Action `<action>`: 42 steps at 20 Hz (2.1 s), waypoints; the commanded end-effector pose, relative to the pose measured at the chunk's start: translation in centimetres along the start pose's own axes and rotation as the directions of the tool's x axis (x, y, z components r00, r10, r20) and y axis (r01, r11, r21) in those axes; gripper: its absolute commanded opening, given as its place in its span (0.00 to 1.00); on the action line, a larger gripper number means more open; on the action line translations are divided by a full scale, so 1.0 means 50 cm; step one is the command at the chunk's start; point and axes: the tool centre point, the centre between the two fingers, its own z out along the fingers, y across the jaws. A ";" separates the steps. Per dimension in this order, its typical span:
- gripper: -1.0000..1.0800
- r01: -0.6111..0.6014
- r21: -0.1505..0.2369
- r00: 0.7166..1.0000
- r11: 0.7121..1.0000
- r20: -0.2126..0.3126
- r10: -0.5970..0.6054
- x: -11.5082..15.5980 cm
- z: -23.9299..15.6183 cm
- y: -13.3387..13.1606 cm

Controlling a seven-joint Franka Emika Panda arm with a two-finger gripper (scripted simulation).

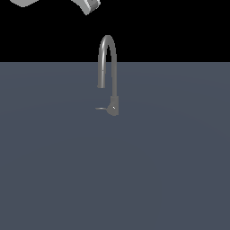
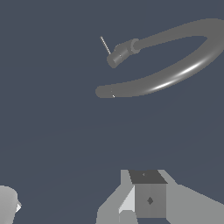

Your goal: Turn on the faucet by rotating a designated handle.

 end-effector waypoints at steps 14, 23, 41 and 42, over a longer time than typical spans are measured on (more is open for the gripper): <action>0.00 0.306 -0.298 0.952 0.904 0.072 -0.299 0.127 0.083 -0.035; 0.00 0.436 -0.422 0.897 0.795 0.137 -0.419 0.182 0.129 -0.054; 0.00 0.626 -0.599 0.754 0.499 0.302 -0.584 0.277 0.225 -0.090; 0.00 0.634 -0.606 0.745 0.479 0.313 -0.590 0.282 0.230 -0.091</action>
